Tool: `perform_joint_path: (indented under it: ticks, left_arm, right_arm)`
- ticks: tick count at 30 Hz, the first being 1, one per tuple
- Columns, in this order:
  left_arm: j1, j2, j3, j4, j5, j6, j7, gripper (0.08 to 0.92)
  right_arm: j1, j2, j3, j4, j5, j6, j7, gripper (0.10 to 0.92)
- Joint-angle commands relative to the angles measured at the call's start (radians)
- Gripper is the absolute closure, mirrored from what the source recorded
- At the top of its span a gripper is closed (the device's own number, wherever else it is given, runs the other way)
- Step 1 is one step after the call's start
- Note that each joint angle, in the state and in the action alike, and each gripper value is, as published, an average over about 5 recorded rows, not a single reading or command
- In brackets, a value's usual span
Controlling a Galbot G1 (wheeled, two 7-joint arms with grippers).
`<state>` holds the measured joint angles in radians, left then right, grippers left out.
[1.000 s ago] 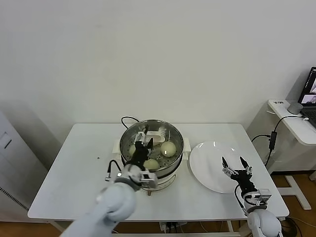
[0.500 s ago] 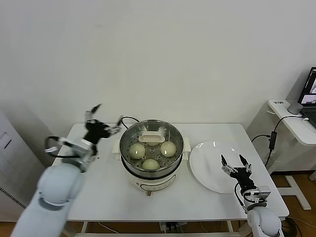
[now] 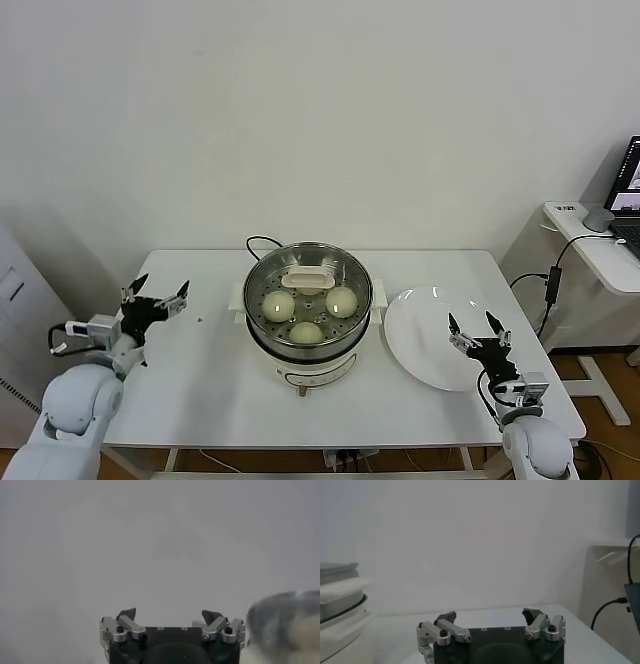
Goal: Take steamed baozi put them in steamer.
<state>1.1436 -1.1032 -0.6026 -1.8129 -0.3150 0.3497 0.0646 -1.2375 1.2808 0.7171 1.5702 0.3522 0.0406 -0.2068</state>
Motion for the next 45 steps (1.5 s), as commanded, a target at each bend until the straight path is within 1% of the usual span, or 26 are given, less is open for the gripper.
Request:
perform_joint_path:
  ticks: [1, 4, 10, 30, 45]
  left_arm:
    - [0.047, -0.067, -0.001, 0.186, 0.054, -0.091, 0.016, 0.177]
    - [0.052, -0.073, 0.011, 0.184, 0.008, -0.069, 0.021, 0.177]
    - [0.067, -0.089, 0.007, 0.174, -0.035, -0.064, 0.028, 0.177]
    - [0.049, -0.081, -0.008, 0.163, -0.051, -0.06, 0.024, 0.177]
    - [0.04, -0.09, -0.01, 0.153, -0.052, -0.056, 0.019, 0.177]
  right_arm:
    - [0.005, 0.0, -0.005, 0.022, -0.015, -0.05, 0.034, 0.203]
    - [0.005, -0.001, -0.005, 0.019, -0.018, -0.052, 0.037, 0.203]
    - [0.003, -0.002, -0.008, 0.018, -0.029, -0.055, 0.04, 0.203]
    - [-0.001, -0.003, -0.017, 0.023, -0.065, -0.069, 0.041, 0.203]
    - [-0.012, -0.003, -0.016, 0.016, -0.088, -0.071, 0.04, 0.203]
